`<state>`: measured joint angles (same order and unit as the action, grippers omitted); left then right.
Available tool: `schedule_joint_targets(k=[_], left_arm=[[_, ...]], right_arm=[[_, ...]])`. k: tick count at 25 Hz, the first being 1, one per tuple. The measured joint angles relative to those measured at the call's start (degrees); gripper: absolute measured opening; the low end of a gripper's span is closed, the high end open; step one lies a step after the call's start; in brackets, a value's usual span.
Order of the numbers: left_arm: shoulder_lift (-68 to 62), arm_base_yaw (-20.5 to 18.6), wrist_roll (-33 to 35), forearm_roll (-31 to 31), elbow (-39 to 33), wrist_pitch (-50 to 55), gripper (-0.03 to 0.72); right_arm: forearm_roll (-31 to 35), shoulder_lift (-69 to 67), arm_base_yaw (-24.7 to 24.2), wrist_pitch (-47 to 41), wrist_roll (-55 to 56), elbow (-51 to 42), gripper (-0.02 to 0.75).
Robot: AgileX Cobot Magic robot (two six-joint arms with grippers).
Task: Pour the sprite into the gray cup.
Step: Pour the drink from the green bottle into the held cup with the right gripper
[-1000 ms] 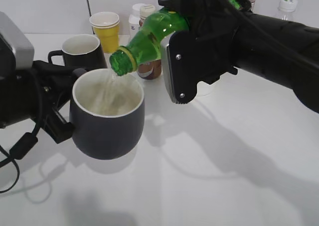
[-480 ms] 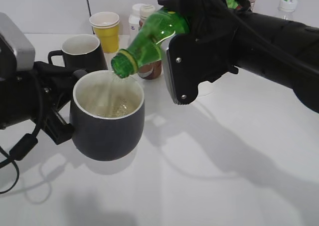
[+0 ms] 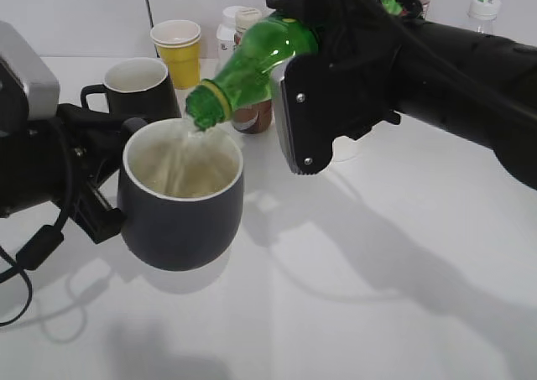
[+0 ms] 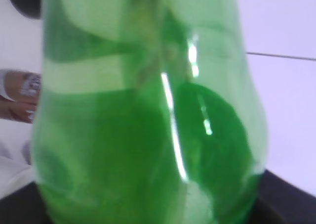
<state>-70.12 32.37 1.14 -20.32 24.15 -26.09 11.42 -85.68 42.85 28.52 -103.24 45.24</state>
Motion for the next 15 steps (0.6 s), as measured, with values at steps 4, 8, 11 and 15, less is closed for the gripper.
schedule_joint_targets(k=[4,8,11,15], left_arm=[[0.0,0.0,0.0,0.4,0.0,0.1,0.050],[0.0,0.0,0.0,1.7,0.0,-0.1,0.050],[0.0,0.0,0.0,3.7,0.0,-0.4,0.050],[0.0,0.0,0.0,5.3,0.0,-2.7,0.050]], right_arm=[[0.0,0.0,0.0,-3.1,6.0,0.0,0.431],[0.0,0.0,0.0,-5.9,15.4,0.0,0.431],[0.0,0.0,0.0,-8.2,23.0,0.0,0.431],[0.0,0.0,0.0,-12.8,42.3,0.0,0.431]])
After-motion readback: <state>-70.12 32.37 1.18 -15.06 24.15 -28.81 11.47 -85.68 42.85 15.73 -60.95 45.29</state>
